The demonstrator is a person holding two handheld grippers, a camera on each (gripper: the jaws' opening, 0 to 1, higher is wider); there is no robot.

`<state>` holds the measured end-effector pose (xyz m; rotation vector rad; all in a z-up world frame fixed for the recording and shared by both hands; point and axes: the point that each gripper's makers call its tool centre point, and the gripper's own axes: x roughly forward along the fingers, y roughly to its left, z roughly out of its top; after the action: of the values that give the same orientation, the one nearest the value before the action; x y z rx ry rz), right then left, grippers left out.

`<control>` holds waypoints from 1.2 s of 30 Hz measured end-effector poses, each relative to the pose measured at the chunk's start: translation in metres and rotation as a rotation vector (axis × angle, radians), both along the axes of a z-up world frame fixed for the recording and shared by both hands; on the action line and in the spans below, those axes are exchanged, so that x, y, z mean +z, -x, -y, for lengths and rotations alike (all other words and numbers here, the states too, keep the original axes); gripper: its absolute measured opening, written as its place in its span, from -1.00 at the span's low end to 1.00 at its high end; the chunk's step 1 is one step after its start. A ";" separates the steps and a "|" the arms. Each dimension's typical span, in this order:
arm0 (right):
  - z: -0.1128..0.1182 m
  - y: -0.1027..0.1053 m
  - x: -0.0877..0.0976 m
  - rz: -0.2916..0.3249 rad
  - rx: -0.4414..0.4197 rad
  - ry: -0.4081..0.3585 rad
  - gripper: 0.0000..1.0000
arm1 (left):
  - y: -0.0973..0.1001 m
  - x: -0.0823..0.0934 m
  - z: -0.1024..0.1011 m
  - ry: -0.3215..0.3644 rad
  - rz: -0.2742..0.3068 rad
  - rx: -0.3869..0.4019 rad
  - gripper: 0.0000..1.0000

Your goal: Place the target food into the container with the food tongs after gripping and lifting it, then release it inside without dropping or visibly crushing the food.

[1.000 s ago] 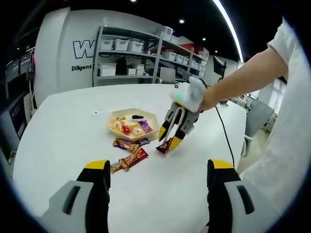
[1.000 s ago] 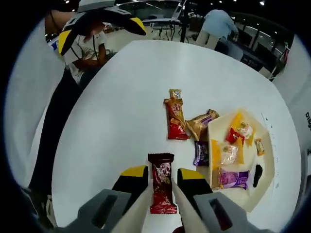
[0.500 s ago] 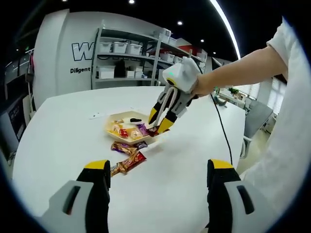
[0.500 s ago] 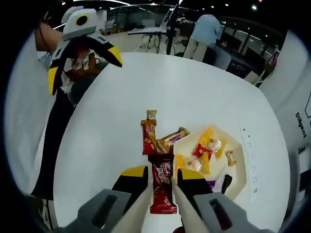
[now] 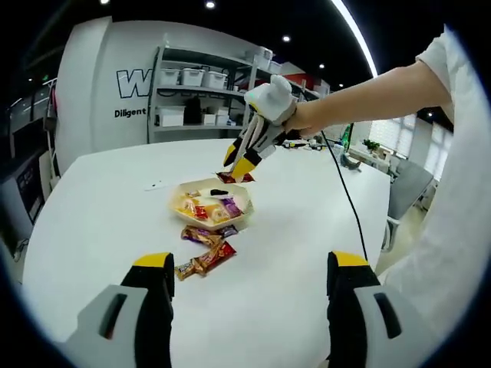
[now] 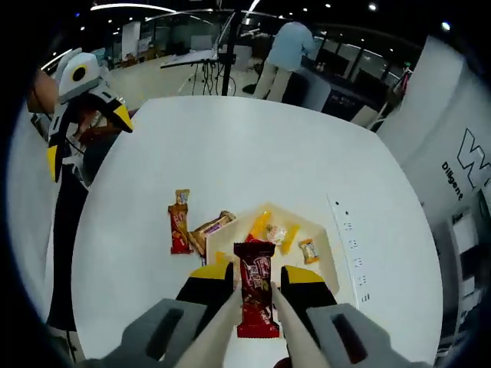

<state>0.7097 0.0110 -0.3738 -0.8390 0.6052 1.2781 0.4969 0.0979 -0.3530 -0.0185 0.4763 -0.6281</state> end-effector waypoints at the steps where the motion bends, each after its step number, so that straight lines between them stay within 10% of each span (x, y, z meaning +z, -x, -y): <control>1: -0.001 -0.003 0.002 0.007 -0.003 -0.001 -0.63 | 0.000 0.000 0.000 0.001 0.000 0.001 0.58; 14: -0.014 -0.022 0.019 0.056 -0.025 -0.029 -0.61 | 0.001 0.001 -0.004 -0.008 -0.004 0.009 0.58; 36: -0.031 0.045 -0.020 -0.007 0.090 -0.020 -0.61 | 0.006 -0.004 -0.003 0.000 -0.005 0.009 0.57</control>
<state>0.6646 0.0419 -0.3935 -0.8536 0.5646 1.3676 0.4906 0.1009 -0.3570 -0.0219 0.4807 -0.6195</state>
